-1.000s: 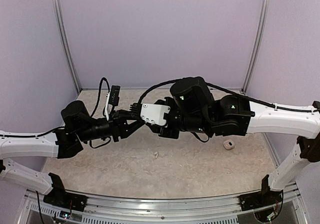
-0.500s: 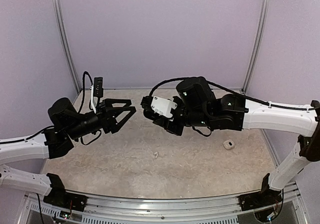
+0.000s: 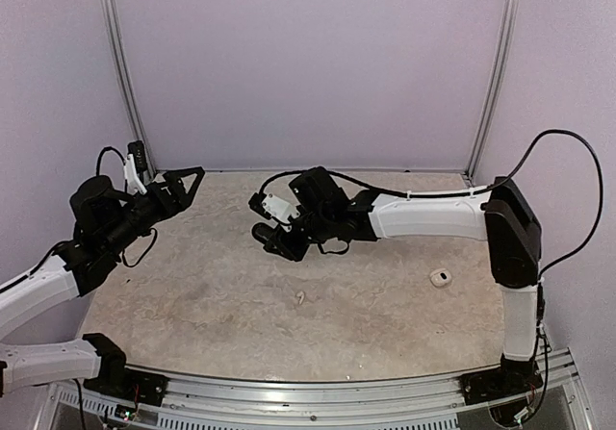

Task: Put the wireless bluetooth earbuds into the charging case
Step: Place the charging case with the earbuds at the center of the board.

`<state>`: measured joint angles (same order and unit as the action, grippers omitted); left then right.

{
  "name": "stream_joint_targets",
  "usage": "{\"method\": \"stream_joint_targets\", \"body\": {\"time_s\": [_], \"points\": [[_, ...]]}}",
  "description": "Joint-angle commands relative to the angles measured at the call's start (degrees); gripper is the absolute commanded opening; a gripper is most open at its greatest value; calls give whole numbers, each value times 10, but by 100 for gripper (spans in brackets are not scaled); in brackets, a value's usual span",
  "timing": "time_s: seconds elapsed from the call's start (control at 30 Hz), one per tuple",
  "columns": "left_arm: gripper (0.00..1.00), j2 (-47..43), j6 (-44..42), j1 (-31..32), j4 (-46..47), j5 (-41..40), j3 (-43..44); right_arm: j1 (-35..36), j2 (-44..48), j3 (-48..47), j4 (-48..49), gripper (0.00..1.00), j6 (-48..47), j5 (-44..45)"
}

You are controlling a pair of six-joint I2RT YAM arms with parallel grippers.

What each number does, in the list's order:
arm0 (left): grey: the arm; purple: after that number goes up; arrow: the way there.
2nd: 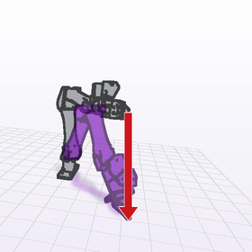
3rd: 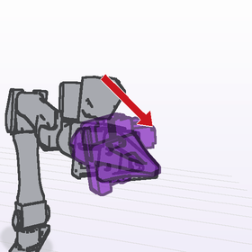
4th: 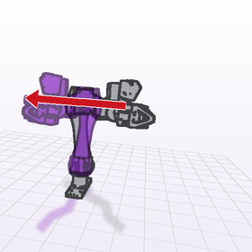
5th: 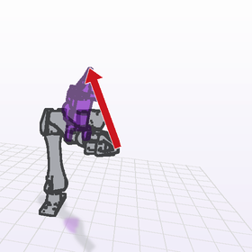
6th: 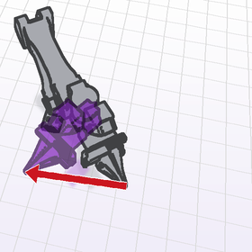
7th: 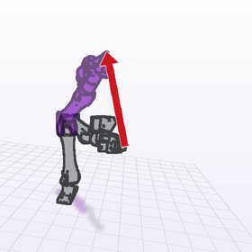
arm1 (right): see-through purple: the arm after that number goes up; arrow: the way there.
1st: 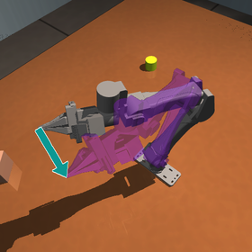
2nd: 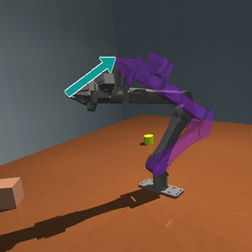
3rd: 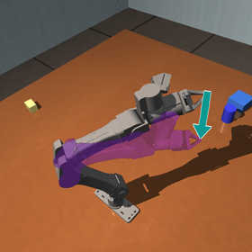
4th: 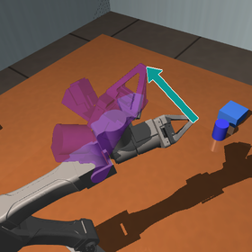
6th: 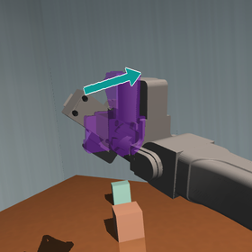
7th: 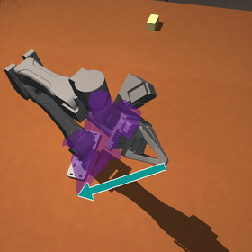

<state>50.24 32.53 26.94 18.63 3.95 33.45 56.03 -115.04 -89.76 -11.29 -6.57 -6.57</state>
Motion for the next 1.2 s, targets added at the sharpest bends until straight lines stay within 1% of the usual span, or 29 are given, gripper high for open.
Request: {"method": "stream_joint_targets", "body": {"time_s": [0.0,0.13,0.37,0.77,0.83,0.9,0.93,1.0,1.07,1.17], "points": [[99,-25,13,-15,-42,-31,-8,-4,-98,-118,-12,32,48,-48],[99,-33,10,-17,-53,-32,-15,-7,-182,-209,-38,32,60,-62],[99,-37,9,-17,-49,-25,-23,-10,-266,-284,-62,34,63,-67],[99,-35,7,-17,-43,-25,-28,-16,-311,-310,-74,37,61,-55],[99,-35,7,-18,-40,-25,-30,-18,-313,-311,-76,40,60,-55],[99,-35,5,-18,-40,-25,-30,-19,-311,-311,-80,54,61,-55],[99,-34,4,-18,-40,-23,-29,-19,-307,-311,-81,59,61,-56],[99,-31,2,-18,-39,-23,-27,-21,-293,-304,-79,65,62,-57],[99,-26,1,-18,-35,-20,-25,-23,-274,-286,-68,70,63,-62],[99,-18,1,-18,-23,-11,-25,-28,-228,-255,-59,72,64,-61]]}}
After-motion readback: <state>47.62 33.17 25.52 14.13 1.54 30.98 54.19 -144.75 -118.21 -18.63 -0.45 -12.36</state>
